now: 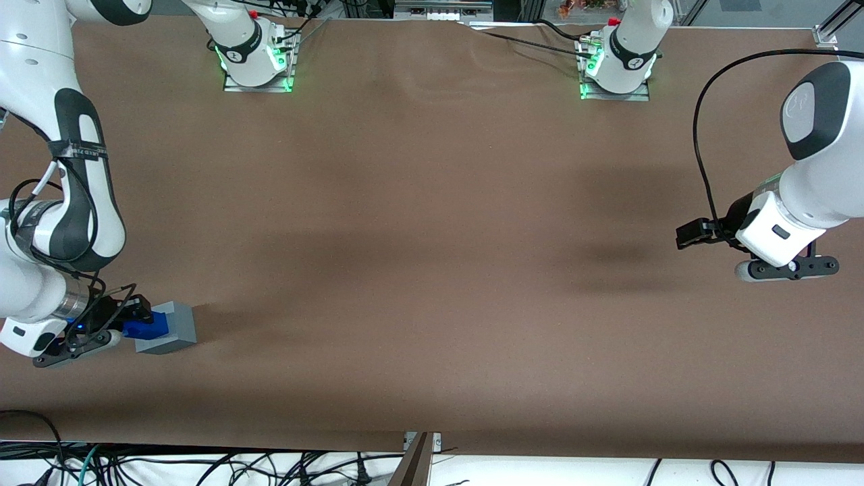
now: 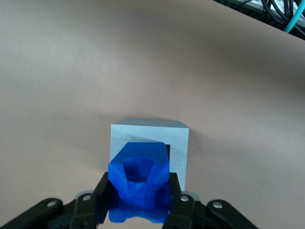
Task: Insert blue part into gray base with right arm
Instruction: 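Lower the blue block into the gray base's hole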
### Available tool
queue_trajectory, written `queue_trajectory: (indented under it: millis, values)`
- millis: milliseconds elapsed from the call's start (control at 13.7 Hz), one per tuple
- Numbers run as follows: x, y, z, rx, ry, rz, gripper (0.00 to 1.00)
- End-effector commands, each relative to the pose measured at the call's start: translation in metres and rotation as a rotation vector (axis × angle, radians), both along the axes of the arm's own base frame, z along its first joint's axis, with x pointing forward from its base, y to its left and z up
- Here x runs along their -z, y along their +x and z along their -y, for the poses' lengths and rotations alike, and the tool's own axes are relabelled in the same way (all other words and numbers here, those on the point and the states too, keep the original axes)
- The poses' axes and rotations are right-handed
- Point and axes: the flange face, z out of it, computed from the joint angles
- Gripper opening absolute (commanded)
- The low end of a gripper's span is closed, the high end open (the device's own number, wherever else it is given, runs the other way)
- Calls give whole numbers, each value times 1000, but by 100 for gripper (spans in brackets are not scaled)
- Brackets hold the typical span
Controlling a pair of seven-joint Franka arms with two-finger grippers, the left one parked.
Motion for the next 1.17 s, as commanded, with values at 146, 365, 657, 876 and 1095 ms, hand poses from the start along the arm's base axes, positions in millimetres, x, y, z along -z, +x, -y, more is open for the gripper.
queue_trajectory:
  millis: [146, 365, 657, 876, 1095]
  values:
    - [16, 2, 13, 21, 24, 2, 30]
    - [19, 2, 12, 36, 47, -1, 30]
    - [31, 1, 12, 77, 53, -18, 30]
    - [37, 1, 12, 75, 53, -24, 86]
    - [8, 5, 5, 59, 54, 10, 100]
